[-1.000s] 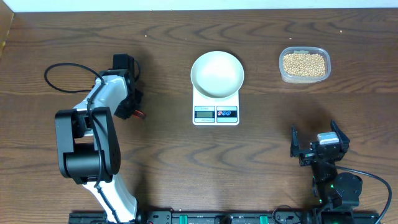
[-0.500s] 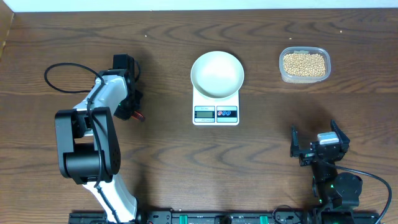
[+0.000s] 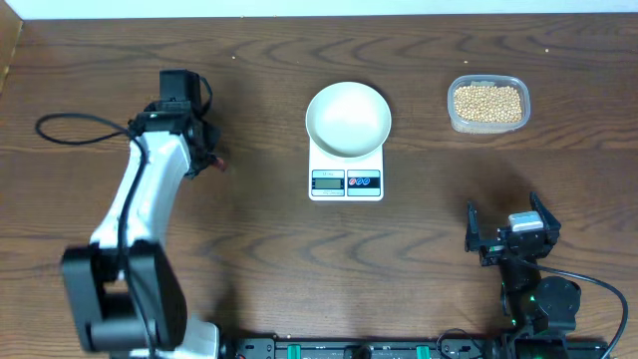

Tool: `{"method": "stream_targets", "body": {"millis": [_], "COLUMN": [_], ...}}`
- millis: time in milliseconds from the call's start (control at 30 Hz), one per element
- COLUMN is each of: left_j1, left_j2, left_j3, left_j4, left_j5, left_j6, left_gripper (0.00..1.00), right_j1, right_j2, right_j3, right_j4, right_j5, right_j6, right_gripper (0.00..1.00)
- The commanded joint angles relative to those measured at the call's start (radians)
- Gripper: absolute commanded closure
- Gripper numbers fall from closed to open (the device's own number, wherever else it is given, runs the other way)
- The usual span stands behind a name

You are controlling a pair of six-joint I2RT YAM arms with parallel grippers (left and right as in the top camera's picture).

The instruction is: Scoop item into bowl and weigh 50g on scale

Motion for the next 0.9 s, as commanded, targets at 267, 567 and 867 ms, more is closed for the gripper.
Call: {"method": "stream_targets", "body": {"millis": [267,567,867], "left_j1": [-0.212,-0.367,-0.396], "left_j2": [-0.217,-0.219,-0.219], "left_j3": [0.004,0.004,0.004], "left_j4": [-0.006,0.002,0.018], "left_j5": [0.039,0.038,0.040], "left_j6": [0.021,0.021,-0.039], "left_gripper": [0.92,0.91,0.92], "right_j1": [0.015,0.015,0.015], "right_j2": [-0.001,-0.001,-0.001], "right_j3": [-0.002,-0.002,-0.002], "right_j4": [-0.002,0.021,0.048], "right_j5": [0.031,-0.077,-0.450], "right_j6": [-0.060,-0.003,0.782], "right_gripper": [0.01,0.01,0.01]}}
